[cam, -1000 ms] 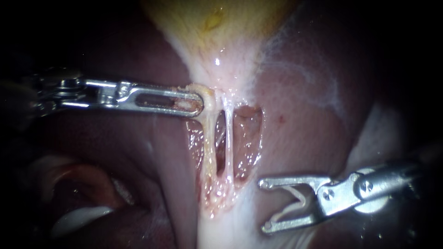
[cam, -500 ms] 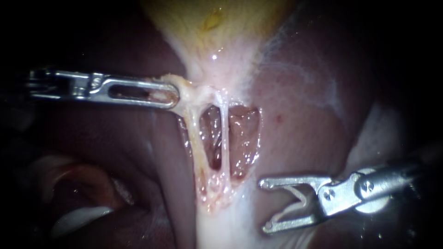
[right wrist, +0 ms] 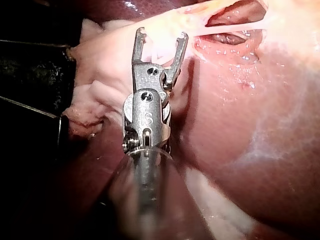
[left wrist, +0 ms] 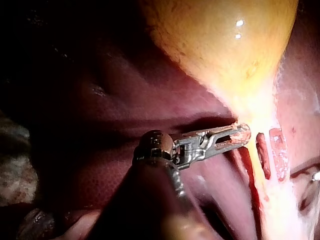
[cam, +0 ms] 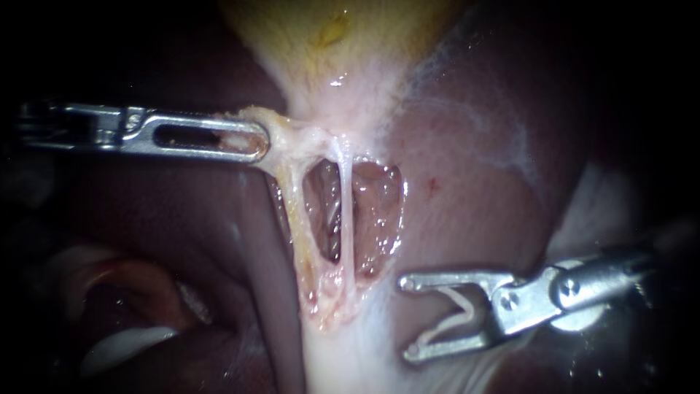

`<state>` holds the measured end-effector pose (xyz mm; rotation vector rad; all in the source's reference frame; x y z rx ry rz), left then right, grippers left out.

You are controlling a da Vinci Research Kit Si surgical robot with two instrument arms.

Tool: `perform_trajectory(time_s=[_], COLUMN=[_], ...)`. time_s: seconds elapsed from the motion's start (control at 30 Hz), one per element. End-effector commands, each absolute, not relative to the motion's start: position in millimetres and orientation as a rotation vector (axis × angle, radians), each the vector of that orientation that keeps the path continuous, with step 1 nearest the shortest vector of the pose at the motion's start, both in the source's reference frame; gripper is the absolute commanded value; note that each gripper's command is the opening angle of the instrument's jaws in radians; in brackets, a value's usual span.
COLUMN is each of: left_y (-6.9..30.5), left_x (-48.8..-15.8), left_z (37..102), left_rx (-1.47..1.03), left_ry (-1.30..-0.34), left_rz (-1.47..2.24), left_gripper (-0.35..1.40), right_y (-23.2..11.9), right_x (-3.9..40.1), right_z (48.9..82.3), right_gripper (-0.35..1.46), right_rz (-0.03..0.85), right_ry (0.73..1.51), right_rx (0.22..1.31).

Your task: Clipping first clip left tube

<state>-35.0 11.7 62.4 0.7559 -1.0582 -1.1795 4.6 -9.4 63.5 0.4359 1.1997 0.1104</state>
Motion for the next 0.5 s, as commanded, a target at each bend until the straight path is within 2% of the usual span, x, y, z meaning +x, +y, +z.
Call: perform_trajectory(time_s=[0.03,0.5], left_y=[11.6,11.4], left_x=[-35.0,-35.1], left_z=[62.4,62.2], left_rx=[0.755,0.753], left_ry=[-1.058,-1.058], left_rz=[-1.18,-1.181], left_gripper=[-0.35,-0.35], right_y=[-9.0,-5.6], right_x=[5.0,9.8], right_z=[64.0,68.1], right_gripper=[0.5,0.5], right_rz=[0.122,0.206], right_ry=[1.194,1.166], right_rx=[0.423,0.411])
